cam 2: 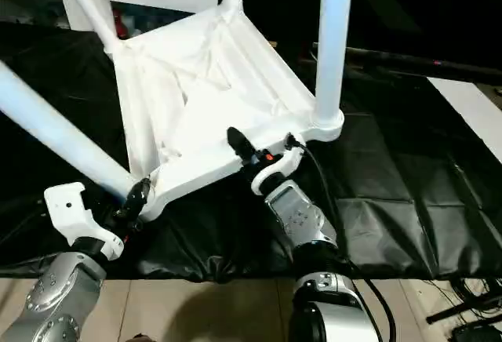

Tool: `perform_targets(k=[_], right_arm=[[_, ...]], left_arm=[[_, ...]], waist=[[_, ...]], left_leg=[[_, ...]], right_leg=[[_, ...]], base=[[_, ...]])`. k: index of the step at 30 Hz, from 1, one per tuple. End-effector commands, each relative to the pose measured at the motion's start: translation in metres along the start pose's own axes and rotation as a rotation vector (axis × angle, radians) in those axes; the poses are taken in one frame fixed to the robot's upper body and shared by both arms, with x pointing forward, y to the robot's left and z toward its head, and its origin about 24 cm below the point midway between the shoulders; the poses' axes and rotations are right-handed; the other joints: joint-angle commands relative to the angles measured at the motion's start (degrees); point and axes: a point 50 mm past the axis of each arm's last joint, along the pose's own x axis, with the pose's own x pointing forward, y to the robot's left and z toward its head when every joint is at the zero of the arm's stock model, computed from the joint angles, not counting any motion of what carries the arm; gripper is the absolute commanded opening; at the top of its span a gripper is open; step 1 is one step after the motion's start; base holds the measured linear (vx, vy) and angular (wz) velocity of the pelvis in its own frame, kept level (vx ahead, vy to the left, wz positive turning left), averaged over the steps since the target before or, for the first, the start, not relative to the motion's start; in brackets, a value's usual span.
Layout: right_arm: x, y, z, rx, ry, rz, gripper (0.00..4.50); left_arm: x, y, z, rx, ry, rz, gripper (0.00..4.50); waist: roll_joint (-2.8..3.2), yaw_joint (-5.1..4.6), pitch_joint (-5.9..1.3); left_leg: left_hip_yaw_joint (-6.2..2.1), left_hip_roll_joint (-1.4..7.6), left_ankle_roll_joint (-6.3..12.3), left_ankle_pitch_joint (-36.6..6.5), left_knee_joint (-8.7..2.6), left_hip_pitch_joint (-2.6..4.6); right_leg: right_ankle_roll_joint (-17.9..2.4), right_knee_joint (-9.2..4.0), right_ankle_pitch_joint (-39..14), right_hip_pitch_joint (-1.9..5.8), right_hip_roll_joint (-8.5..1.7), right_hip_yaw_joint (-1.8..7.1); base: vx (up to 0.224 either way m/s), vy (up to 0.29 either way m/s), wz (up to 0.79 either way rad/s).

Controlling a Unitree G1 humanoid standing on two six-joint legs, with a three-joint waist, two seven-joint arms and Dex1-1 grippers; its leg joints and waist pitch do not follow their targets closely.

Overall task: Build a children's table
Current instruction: Flip table

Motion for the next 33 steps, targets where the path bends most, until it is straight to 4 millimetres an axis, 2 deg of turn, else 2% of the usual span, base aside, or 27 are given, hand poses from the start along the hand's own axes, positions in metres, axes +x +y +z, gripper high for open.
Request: perform_targets(k=[1, 2, 4, 5, 6, 8, 9, 10, 11, 12, 13, 14, 15, 17, 20, 21, 23, 24, 26, 27, 28, 29, 30, 31, 33], right_arm=[[0.002, 0.006, 0.018, -0.031, -0.070, 0.033, 2.80], [0.002, 0.006, 0.018, -0.031, -0.070, 0.033, 2.67], [-0.001, 0.005, 0.022, -0.035, -0.086, 0.034, 2.53], [-0.001, 0.005, 0.022, -0.035, -0.086, 0.034, 2.46], [-0.002, 0.005, 0.023, -0.037, -0.093, 0.035, 2.29], [-0.005, 0.004, 0.026, -0.046, -0.108, 0.033, 2.13], [-0.006, 0.004, 0.028, -0.053, -0.118, 0.032, 2.10], [-0.006, 0.005, 0.030, -0.061, -0.127, 0.030, 2.07], [-0.007, 0.005, 0.031, -0.067, -0.131, 0.029, 2.05], [-0.007, 0.006, 0.032, -0.073, -0.134, 0.027, 2.03], [-0.008, 0.006, 0.034, -0.082, -0.141, 0.021, 2.02], [-0.009, 0.006, 0.036, -0.088, -0.145, 0.017, 2.02], [-0.011, 0.006, 0.041, -0.104, -0.162, 0.010, 2.02], [-0.015, 0.008, 0.051, -0.134, -0.193, 0.003, 2.02], [-0.020, 0.010, 0.062, -0.166, -0.221, 0.000, 2.02], [-0.025, 0.011, 0.069, -0.199, -0.243, -0.012, 2.02], [-0.030, 0.011, 0.077, -0.234, -0.263, -0.027, 2.02], [-0.034, 0.011, 0.082, -0.254, -0.279, -0.040, 2.02], [-0.040, 0.012, 0.089, -0.284, -0.303, -0.057, 2.02], [-0.040, 0.012, 0.089, -0.284, -0.303, -0.057, 2.02], [-0.045, 0.014, 0.097, -0.310, -0.330, -0.067, 2.02], [-0.051, 0.017, 0.105, -0.347, -0.355, -0.084, 2.02], [-0.051, 0.017, 0.105, -0.347, -0.355, -0.084, 2.02], [-0.054, 0.018, 0.109, -0.374, -0.364, -0.099, 2.02], [-0.060, 0.021, 0.117, -0.447, -0.378, -0.142, 2.02]], left_arm=[[0.005, -0.016, -0.003, -0.045, 0.012, -0.104, 2.18], [0.005, -0.016, -0.003, -0.045, 0.012, -0.104, 2.18], [0.008, -0.017, -0.002, -0.041, 0.014, -0.123, 2.18], [0.008, -0.017, -0.002, -0.041, 0.014, -0.123, 2.18], [0.009, -0.017, -0.002, -0.039, 0.017, -0.129, 2.18], [0.012, -0.017, -0.003, -0.032, 0.022, -0.138, 2.17], [0.013, -0.017, -0.003, -0.053, 0.020, -0.151, 2.17], [0.014, -0.017, -0.003, -0.067, 0.019, -0.161, 2.73], [0.013, -0.016, -0.003, -0.063, 0.022, -0.164, 2.87], [0.013, -0.016, -0.003, -0.056, 0.026, -0.167, 2.87], [0.011, -0.015, -0.003, -0.040, 0.031, -0.170, 2.89], [0.010, -0.015, -0.003, -0.030, 0.034, -0.173, 2.97], [0.006, -0.012, -0.004, -0.014, 0.046, -0.181, 3.09], [-0.002, -0.006, -0.006, 0.018, 0.071, -0.187, 3.27], [-0.011, 0.002, -0.010, 0.058, 0.097, -0.179, 3.42], [-0.016, 0.006, -0.011, 0.091, 0.110, -0.167, 3.56], [-0.021, 0.010, -0.012, 0.122, 0.121, -0.155, 3.69], [-0.023, 0.009, -0.012, 0.150, 0.131, -0.172, 3.70], [-0.024, 0.006, -0.012, 0.184, 0.141, -0.197, 3.75], [-0.024, 0.006, -0.012, 0.184, 0.141, -0.197, 4.02], [-0.025, 0.003, -0.012, 0.197, 0.141, -0.209, 4.09], [-0.024, -0.001, -0.010, 0.225, 0.136, -0.235, 4.12], [-0.024, -0.001, -0.010, 0.225, 0.136, -0.235, 4.12], [-0.024, -0.003, -0.010, 0.239, 0.133, -0.246, 4.29], [-0.021, -0.011, -0.005, 0.292, 0.115, -0.293, 4.42]], waist=[[2.04, 0.32, -3.57], [1.74, 0.24, -3.53], [2.27, 0.45, -3.50], [2.17, 0.54, -3.53], [2.55, 0.65, -3.50], [2.80, 0.91, -3.56], [3.31, 1.09, -3.54], [3.08, 1.16, -3.55], [3.24, 1.21, -3.51], [3.22, 1.27, -3.56], [3.53, 1.35, -3.62], [3.46, 1.24, -3.61], [3.65, 1.18, -3.59], [3.60, 1.08, -3.60], [3.66, 1.10, -3.43], [3.91, 1.09, -3.41], [3.92, 1.13, -3.37], [4.13, 1.16, -3.27], [4.12, 1.13, -3.20], [4.08, 1.14, -3.19], [4.41, 0.98, -3.14], [4.25, 1.00, -3.16], [4.37, 1.09, -3.20], [4.23, 1.01, -3.19], [4.41, 0.89, -3.13]], left_leg=[[-1.02, 3.58, -2.47, -4.32, -4.29, 2.03], [-0.92, 3.56, -2.44, -4.42, -4.28, 2.01], [-0.94, 3.54, -2.80, -5.23, -4.35, 2.02], [-0.92, 3.58, -2.87, -5.36, -4.31, 2.02], [-0.94, 3.55, -3.04, -5.54, -4.35, 2.00], [-0.95, 3.52, -3.06, -5.11, -4.26, 1.94], [-0.95, 3.48, -2.95, -4.79, -4.23, 1.94], [-0.86, 3.48, -2.73, -4.78, -4.20, 1.97], [-0.90, 3.46, -2.65, -4.67, -4.24, 1.92], [-0.90, 3.46, -2.51, -4.14, -4.18, 1.83], [-0.94, 3.46, -2.55, -3.73, -4.15, 1.87], [-0.94, 3.48, -2.54, -3.51, -4.17, 1.86], [-0.98, 3.45, -2.60, -3.67, -4.19, 1.85], [-1.01, 3.47, -2.39, -3.54, -4.17, 1.85], [-0.79, 3.37, -2.02, -3.98, -4.15, 1.84], [-0.83, 3.47, -2.22, -4.63, -4.22, 1.97], [-0.88, 3.51, -2.57, -5.08, -4.29, 2.04], [-0.92, 3.51, -3.01, -5.76, -4.40, 2.11], [-0.89, 3.43, -3.67, -7.26, -4.52, 2.12], [-0.94, 3.48, -3.94, -7.77, -4.59, 2.07], [-0.95, 3.42, -4.39, -8.24, -4.64, 2.04], [-0.90, 3.41, -4.43, -8.41, -4.58, 2.06], [-0.86, 3.34, -4.37, -8.35, -4.49, 2.10], [-0.84, 3.28, -4.19, -8.14, -4.45, 2.00], [-0.87, 3.14, -3.63, -7.43, -4.50, 1.77]], right_leg=[[-9.89, -3.49, 9.62, 1.22, -4.38, 2.17], [-9.87, -3.65, 9.65, 1.17, -4.27, 2.18], [-10.04, -3.69, 9.35, 1.17, -4.28, 2.18], [-10.15, -3.61, 9.34, 1.22, -4.34, 2.22], [-10.23, -3.66, 9.27, 1.20, -4.31, 2.20], [-10.47, -3.50, 9.88, 1.31, -4.37, 2.23], [-10.64, -3.43, 10.23, 1.24, -4.39, 2.24], [-10.84, -3.47, 10.39, 1.27, -4.40, 2.28], [-10.92, -3.46, 10.33, 1.28, -4.40, 2.25], [-11.05, -3.36, 10.66, 1.39, -4.44, 2.24], [-11.10, -3.27, 11.14, 1.35, -4.43, 2.20], [-11.15, -3.26, 11.54, 1.31, -4.30, 2.13], [-11.11, -3.21, 11.75, 1.31, -4.22, 2.09], [-10.88, -3.21, 11.87, 1.36, -4.22, 2.06], [-10.69, -3.40, 10.67, 1.25, -4.18, 2.22], [-10.34, -3.48, 9.65, 1.14, -4.14, 2.20], [-9.53, -3.55, 8.99, 1.09, -3.99, 2.15], [-9.02, -3.65, 8.10, 0.97, -3.96, 2.15], [-8.68, -3.80, 6.54, 0.88, -3.94, 2.22], [-8.54, -3.78, 5.87, 0.90, -4.03, 2.24], [-8.42, -3.92, 5.32, 0.82, -3.96, 2.22], [-8.41, -3.89, 5.22, 0.81, -3.97, 2.27], [-8.04, -3.94, 5.20, 0.75, -3.91, 2.31], [-8.11, -3.89, 5.35, 0.81, -3.98, 2.38], [-7.62, -4.10, 4.45, 0.91, -3.89, 2.37]], base=[[0.000, 0.000, 0.00], [0.000, 0.000, 0.00], [0.000, 0.000, 0.00], [0.000, 0.000, 0.00], [0.000, 0.000, 0.00], [0.000, 0.000, 0.00], [0.000, 0.000, 0.00], [0.000, 0.000, 0.00], [0.000, 0.000, 0.00], [0.000, 0.000, 0.00], [0.000, 0.000, 0.00], [0.000, 0.000, 0.00], [0.000, 0.000, 0.00], [0.000, 0.000, 0.00], [0.000, 0.000, 0.00], [0.000, 0.000, 0.00], [0.000, 0.000, 0.00], [0.000, 0.000, 0.00], [0.000, 0.000, 0.00], [0.000, 0.000, 0.00], [0.000, 0.000, 0.00], [0.000, 0.000, 0.00], [0.000, 0.000, 0.00], [0.000, 0.000, 0.00], [0.000, 0.000, 0.00]])
